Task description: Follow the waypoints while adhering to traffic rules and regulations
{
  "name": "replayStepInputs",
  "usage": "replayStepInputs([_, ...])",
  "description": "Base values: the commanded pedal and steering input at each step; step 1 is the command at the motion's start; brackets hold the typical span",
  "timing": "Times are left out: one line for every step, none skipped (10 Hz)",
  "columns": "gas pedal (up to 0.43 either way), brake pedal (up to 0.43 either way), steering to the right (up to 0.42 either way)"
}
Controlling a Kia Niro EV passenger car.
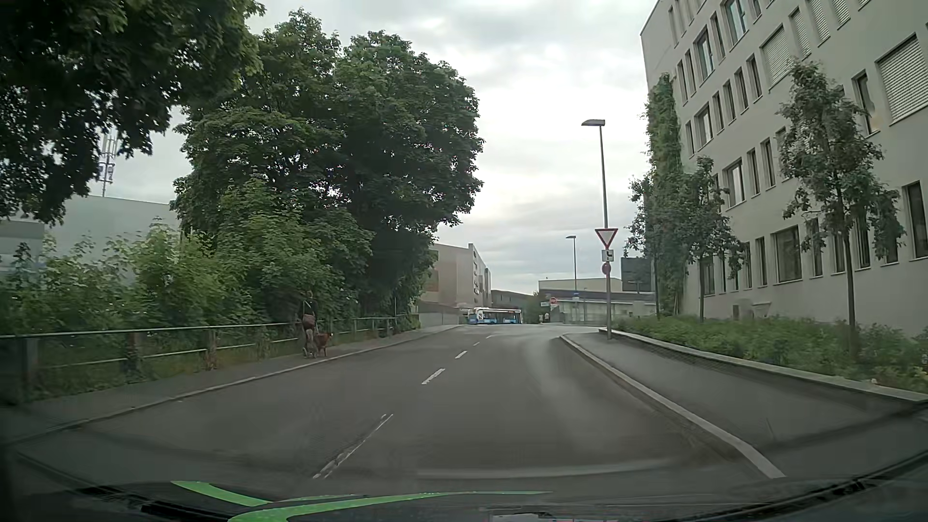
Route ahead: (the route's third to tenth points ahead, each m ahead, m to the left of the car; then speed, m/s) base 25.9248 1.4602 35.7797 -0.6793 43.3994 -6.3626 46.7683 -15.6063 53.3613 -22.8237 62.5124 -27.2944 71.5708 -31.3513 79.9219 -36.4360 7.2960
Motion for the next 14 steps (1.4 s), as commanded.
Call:
replayStepInputs([0.189,0.0,0.018])
replayStepInputs([0.189,0.0,0.018])
replayStepInputs([0.189,0.0,0.018])
replayStepInputs([0.157,0.0,0.018])
replayStepInputs([0.157,0.0,0.018])
replayStepInputs([0.157,0.0,0.018])
replayStepInputs([0.157,0.0,0.016])
replayStepInputs([0.15,0.0,0.014])
replayStepInputs([0.138,0.0,0.012])
replayStepInputs([0.118,0.0,0.011])
replayStepInputs([0.098,0.0,0.011])
replayStepInputs([0.067,0.0,0.011])
replayStepInputs([0.067,0.0,0.01])
replayStepInputs([0.047,0.0,0.011])
